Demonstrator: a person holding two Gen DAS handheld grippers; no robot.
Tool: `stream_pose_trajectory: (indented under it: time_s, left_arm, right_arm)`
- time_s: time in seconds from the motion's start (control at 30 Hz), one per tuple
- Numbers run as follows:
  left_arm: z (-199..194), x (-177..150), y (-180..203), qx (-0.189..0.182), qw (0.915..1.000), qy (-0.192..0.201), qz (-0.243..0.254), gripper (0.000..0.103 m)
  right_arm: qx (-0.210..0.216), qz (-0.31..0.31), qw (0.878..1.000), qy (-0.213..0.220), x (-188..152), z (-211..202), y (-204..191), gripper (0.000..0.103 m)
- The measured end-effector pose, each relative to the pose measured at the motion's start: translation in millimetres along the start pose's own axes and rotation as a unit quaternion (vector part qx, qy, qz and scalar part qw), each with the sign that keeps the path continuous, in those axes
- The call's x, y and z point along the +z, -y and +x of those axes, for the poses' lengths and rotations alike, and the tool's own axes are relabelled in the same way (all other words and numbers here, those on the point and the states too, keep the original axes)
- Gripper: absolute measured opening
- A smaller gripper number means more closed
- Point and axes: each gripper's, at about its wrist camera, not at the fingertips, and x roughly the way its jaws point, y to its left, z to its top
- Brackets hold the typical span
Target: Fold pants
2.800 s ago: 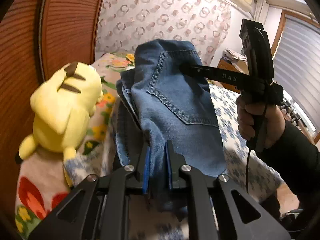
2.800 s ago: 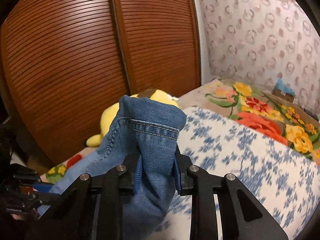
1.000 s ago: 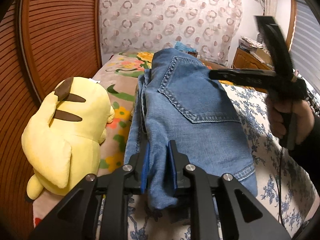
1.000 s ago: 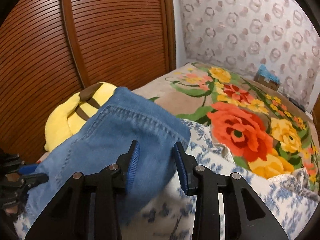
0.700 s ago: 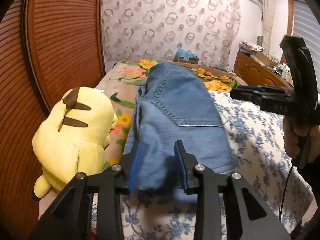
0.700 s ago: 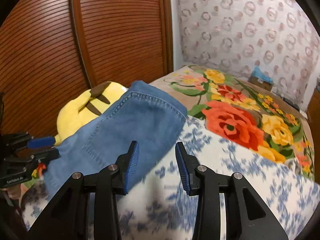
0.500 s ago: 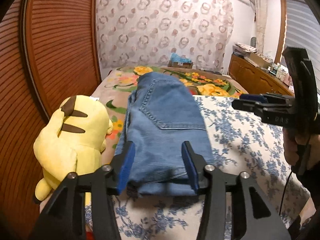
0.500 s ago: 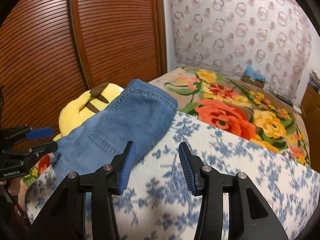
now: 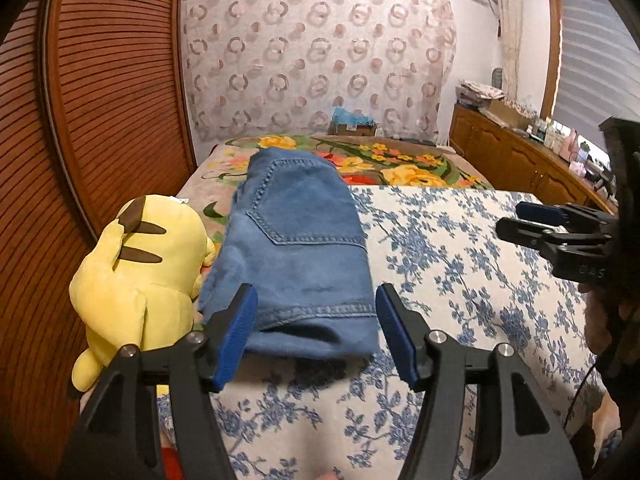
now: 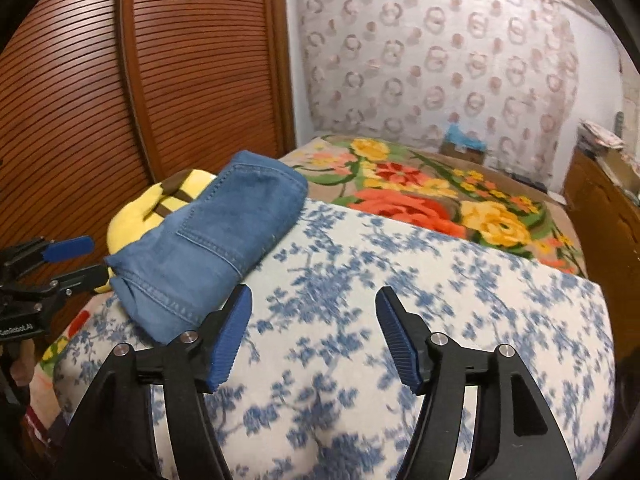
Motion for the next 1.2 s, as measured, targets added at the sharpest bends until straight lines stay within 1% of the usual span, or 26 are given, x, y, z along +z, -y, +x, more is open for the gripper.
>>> stream_pose_trajectory:
  time_s: [0.13,0.27,0.43,0.5,0.6,0.7,0.8,0.93,1.07,1.2]
  left_arm:
    - [-3.1,-4.7,16.6,-0.001,1.0,0.0,0.007,0.061]
    - [-1.2,-9.9,35.3,0.017,0.9997,-0.009,0.015,0.061]
    - [-2.4,-18.4,61.4,0.012,0.9992,-0.008,0.036,0.061]
    - [-3.6,-21.5,71.5,0.002,0.9992,-0.009,0.038,0.061]
    - [-6.1,-24.8,84.2,-0.029,0.9988,-0.013,0.039,0.061]
    - [-10.7,-27.8,97.6,-0.037,0.9984,-0.014,0.04,0.061]
    - [-18.9,-29.9,110.5,-0.045,0.9982,-0.009,0.038,0.061]
    - [-32.0,-30.6,121.8,-0.048,0.998,0.001,0.042,0.061]
    - [-46.9,-26.3,129.4,-0.05,0.998,0.011,0.037,0.062]
    - [-59.3,-21.7,135.5,-0.044,0.9981,0.02,0.037,0.062]
  right_arm:
    - [-0.019,-0.002,1.0,0.009,-15.1,-21.2,2.4,0.067]
    - [-0.035,0.0,0.999,0.015,-29.3,-38.6,7.2,0.068]
    - [-0.047,0.017,0.998,0.024,-45.2,-58.9,18.5,0.068]
    - [-0.054,0.021,0.998,0.027,-51.8,-67.5,22.2,0.068]
    - [-0.07,0.023,0.997,0.028,-60.0,-79.1,25.1,0.068]
    - [-0.064,0.037,0.997,0.027,-69.4,-90.4,31.8,0.07]
    - [-0.075,0.053,0.995,0.025,-78.4,-103.3,37.2,0.075]
    - [-0.095,0.069,0.992,0.036,-90.8,-125.8,44.2,0.076]
    - [-0.103,0.078,0.991,0.042,-96.9,-143.8,49.0,0.076]
    - [-0.11,0.078,0.989,0.057,-98.6,-164.1,48.7,0.076]
